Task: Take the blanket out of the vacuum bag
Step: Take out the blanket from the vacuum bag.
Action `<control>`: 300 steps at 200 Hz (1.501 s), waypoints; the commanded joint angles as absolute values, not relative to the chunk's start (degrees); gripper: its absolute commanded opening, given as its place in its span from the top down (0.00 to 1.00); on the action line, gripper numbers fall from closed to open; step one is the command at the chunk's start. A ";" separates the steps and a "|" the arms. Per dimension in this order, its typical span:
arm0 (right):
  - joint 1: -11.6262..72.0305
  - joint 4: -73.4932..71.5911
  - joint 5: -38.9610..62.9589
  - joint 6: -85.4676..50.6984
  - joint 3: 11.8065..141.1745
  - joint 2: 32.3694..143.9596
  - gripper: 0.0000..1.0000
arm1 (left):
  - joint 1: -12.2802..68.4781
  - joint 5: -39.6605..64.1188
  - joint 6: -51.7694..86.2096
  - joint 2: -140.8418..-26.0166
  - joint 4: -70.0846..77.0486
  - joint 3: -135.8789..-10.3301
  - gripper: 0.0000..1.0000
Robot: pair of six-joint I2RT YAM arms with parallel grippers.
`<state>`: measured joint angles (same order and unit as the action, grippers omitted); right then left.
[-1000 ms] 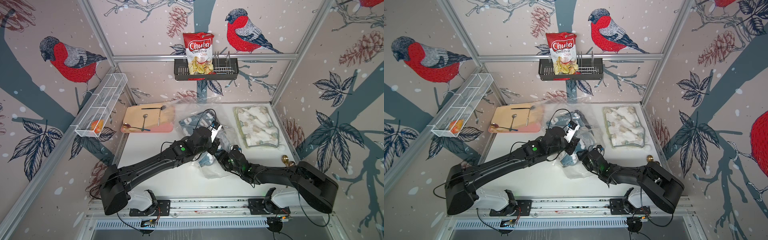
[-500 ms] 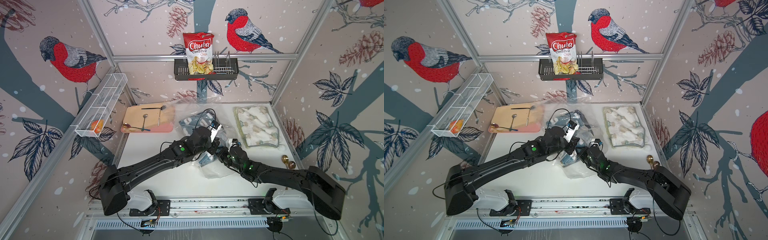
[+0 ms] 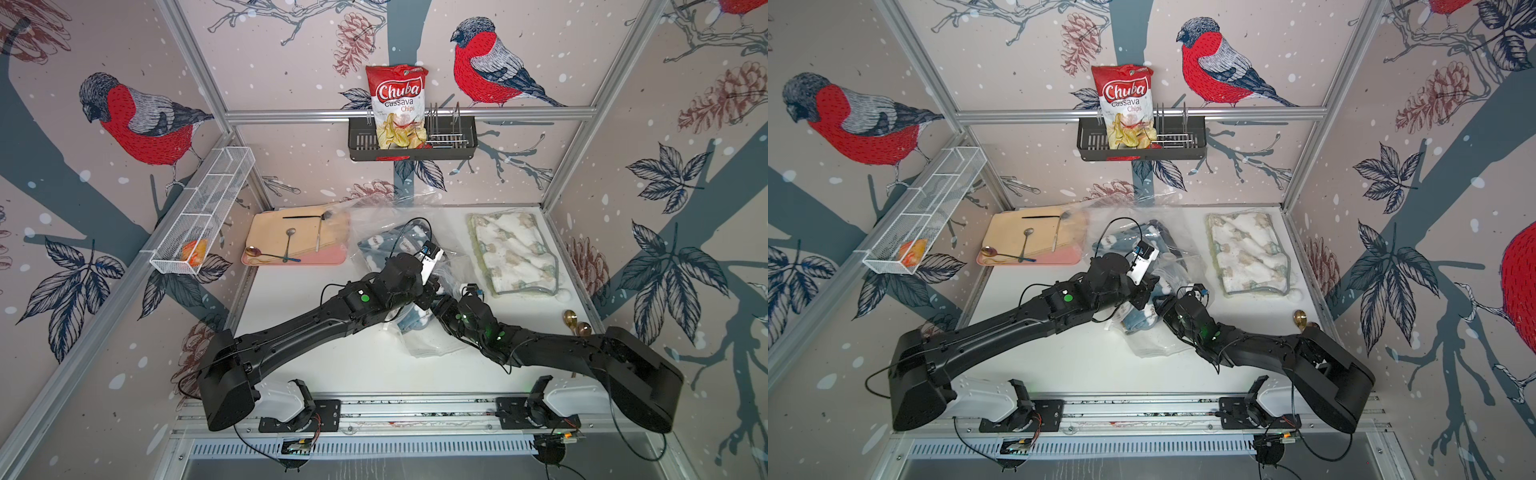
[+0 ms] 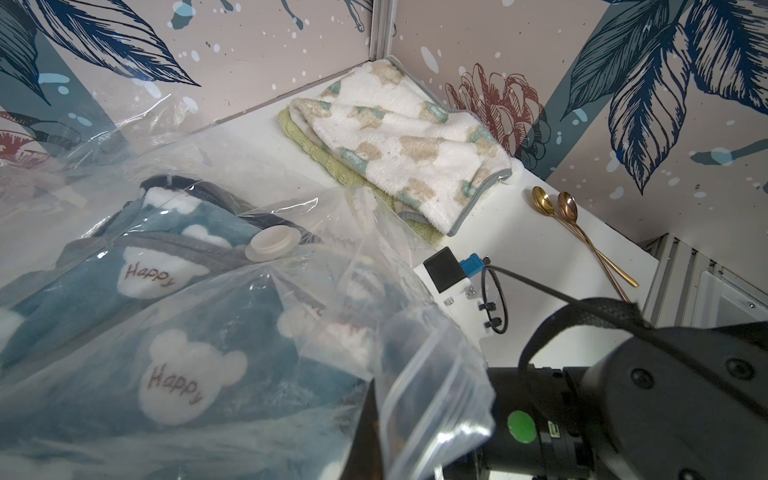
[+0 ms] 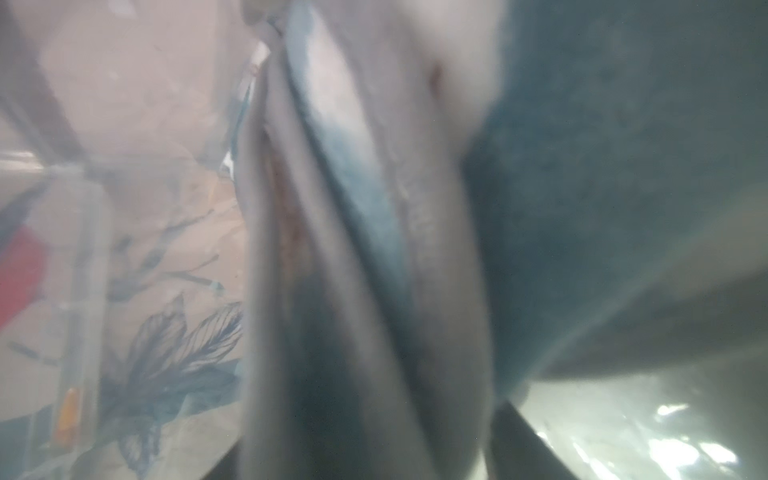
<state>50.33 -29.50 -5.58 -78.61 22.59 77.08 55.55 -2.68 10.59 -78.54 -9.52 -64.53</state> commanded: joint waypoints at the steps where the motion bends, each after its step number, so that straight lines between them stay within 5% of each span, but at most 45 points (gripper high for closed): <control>1: 50.19 -30.26 -4.44 -79.85 22.85 79.08 0.29 | 55.50 -1.71 10.71 -78.49 -7.64 -64.69 1.00; 37: 49.62 -32.97 -3.78 -79.67 24.21 83.20 0.29 | 55.55 -1.55 10.77 -78.60 -7.65 -64.73 1.00; 93: 50.36 -30.72 -3.48 -76.29 27.99 82.47 0.62 | 55.55 -1.41 10.79 -78.34 -7.62 -64.69 1.00; 169: 50.36 -26.44 -3.64 -74.99 31.11 76.40 0.68 | 55.54 -2.08 10.70 -77.61 -7.56 -64.60 1.00; 222: 49.13 -28.20 -5.01 -76.39 30.27 76.22 0.65 | 55.55 -2.24 10.64 -77.34 -7.39 -64.54 1.00; 269: 49.66 -36.89 -5.43 -80.41 26.64 79.66 0.37 | 55.48 -2.11 10.72 -77.52 -7.31 -64.55 1.00; 300: 50.74 -45.99 -8.06 -84.30 23.57 81.52 0.30 | 55.55 -2.02 10.77 -77.62 -7.39 -64.54 1.00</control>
